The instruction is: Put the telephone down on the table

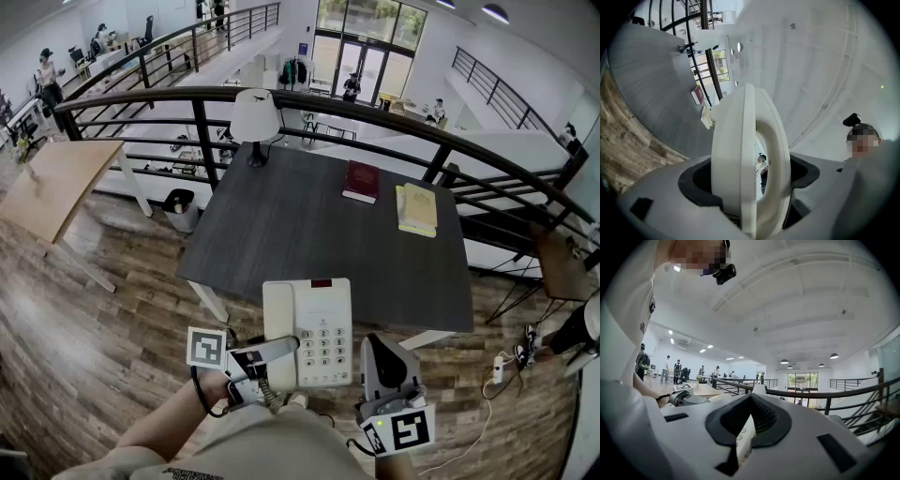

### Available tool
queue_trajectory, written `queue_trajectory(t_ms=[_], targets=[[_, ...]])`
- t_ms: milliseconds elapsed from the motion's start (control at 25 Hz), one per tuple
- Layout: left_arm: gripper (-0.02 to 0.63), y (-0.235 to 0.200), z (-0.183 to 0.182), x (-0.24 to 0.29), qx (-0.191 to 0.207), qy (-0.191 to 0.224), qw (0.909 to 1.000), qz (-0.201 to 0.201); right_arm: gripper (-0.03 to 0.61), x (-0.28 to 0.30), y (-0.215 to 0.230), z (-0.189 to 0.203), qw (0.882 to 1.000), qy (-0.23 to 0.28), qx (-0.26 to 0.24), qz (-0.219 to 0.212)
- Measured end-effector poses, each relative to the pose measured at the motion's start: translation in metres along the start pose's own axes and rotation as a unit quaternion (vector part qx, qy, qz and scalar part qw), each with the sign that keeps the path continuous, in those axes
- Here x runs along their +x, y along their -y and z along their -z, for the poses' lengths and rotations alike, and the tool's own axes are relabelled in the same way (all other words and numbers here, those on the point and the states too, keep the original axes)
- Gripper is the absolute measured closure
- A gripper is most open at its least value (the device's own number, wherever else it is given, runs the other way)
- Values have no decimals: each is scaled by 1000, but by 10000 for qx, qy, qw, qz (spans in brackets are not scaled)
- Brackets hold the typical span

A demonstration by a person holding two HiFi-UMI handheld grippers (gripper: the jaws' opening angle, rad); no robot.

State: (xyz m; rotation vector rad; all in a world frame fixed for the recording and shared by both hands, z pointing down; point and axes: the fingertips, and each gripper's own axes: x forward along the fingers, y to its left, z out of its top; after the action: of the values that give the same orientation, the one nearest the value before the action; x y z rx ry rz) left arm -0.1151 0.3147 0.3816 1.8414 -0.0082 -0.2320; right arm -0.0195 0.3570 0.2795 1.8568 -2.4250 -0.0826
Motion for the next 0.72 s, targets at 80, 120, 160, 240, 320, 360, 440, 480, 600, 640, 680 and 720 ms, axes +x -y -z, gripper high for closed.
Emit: queue_trajectory(t_ms=[80, 120, 160, 240, 320, 360, 440, 480, 600, 640, 680, 720], targets=[[198, -3, -2, -3, -47, 41, 10000, -13, 578, 2, -3, 1, 10000, 13, -6, -8], [198, -4, -2, -5, -72, 61, 10000, -2, 578, 2, -3, 2, 10000, 10, -6, -8], [199, -4, -3, -6, -92, 77, 9999, 19, 578, 3, -4, 3, 10000, -2, -4, -1], [198, -4, -3, -9, -83, 89, 9999, 29, 578, 3, -3, 5, 10000, -50, 14, 24], [198, -5, -3, -11, -45, 87, 10000, -19, 578, 4, -2, 6, 9999, -70, 97, 39], [198, -6, -3, -12, -43, 87, 9999, -45, 578, 4, -1, 6, 9999, -59, 155, 36], [198, -8, -2, -13, -66, 93, 9999, -92, 578, 4, -1, 6, 9997, -39, 225, 23], [199, -9, -1, -13, -80, 98, 9999, -109, 578, 4, -1, 7, 9997, -37, 240, 18], [198, -10, -1, -13, -78, 107, 9999, -78, 578, 4, 0, 10, 9996, -50, 293, 14], [198, -10, 0, -12, -66, 109, 9999, -47, 578, 4, 0, 12, 9995, -59, 315, 18], [198, -9, 0, -12, -59, 111, 9999, -21, 578, 4, 1, 13, 9994, -69, 340, 17], [198, -9, 0, -11, -59, 113, 9999, -7, 578, 5, 2, 13, 9993, -73, 367, 11]])
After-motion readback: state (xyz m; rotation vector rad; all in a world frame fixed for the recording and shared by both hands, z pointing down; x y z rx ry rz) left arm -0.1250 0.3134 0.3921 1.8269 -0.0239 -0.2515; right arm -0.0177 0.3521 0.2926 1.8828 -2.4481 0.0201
